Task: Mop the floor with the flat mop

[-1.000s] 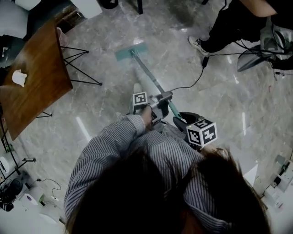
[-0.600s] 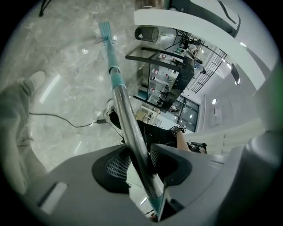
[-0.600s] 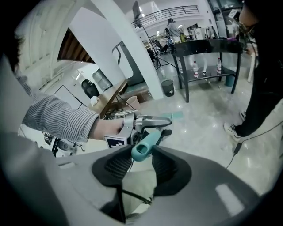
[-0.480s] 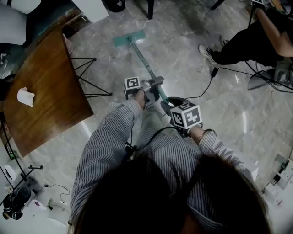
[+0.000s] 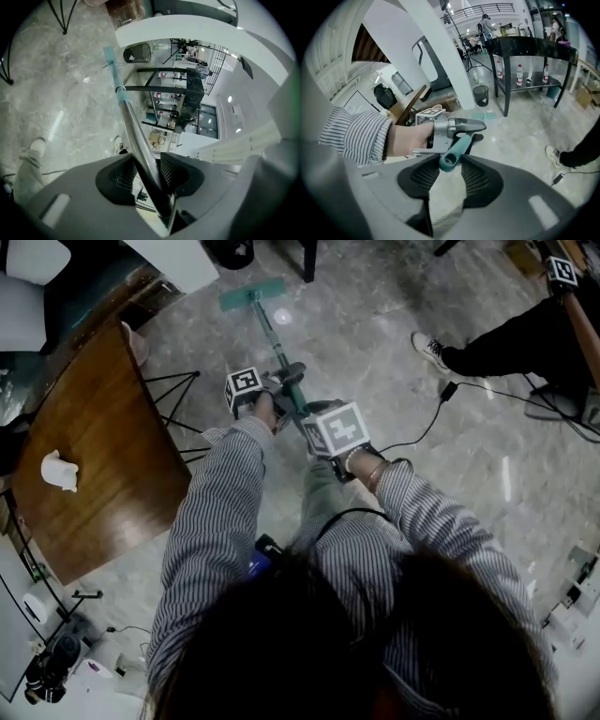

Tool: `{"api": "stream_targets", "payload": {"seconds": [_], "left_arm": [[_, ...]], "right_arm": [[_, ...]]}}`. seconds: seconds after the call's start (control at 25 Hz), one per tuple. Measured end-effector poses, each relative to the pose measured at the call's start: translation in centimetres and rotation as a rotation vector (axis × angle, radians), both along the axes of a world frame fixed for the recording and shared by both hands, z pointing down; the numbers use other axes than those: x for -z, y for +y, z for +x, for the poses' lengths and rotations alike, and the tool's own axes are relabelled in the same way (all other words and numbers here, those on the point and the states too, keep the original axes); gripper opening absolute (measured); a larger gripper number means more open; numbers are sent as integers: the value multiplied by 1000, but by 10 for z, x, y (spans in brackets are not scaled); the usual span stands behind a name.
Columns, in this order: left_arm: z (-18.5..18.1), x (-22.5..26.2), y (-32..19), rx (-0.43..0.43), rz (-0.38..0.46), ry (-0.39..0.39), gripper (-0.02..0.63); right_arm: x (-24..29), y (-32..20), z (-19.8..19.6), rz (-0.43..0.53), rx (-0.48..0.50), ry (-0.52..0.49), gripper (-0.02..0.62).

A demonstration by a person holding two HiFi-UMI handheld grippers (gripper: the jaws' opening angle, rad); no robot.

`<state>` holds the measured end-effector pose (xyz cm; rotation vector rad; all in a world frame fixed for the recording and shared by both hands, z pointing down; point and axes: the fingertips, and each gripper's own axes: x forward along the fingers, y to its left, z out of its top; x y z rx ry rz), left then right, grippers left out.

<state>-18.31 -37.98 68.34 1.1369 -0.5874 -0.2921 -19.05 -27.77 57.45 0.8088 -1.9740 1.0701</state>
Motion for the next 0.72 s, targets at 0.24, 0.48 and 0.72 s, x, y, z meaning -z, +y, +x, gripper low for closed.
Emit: {"api": "stream_targets", "payload": {"seconds": [0.24,0.48,0.72], "left_arm": [[-4,-1,-45,-28,14,-47,149],[4,2,-53,-74,30,-57,156],[6,-3,-51,-54,31,-75,156]], "right_arm": [[-1,-45,-3,19,-70,-2,137],[1,-55,5,10,-70,-13,137],[-5,-52,8,1,-79,-17,135]]}}
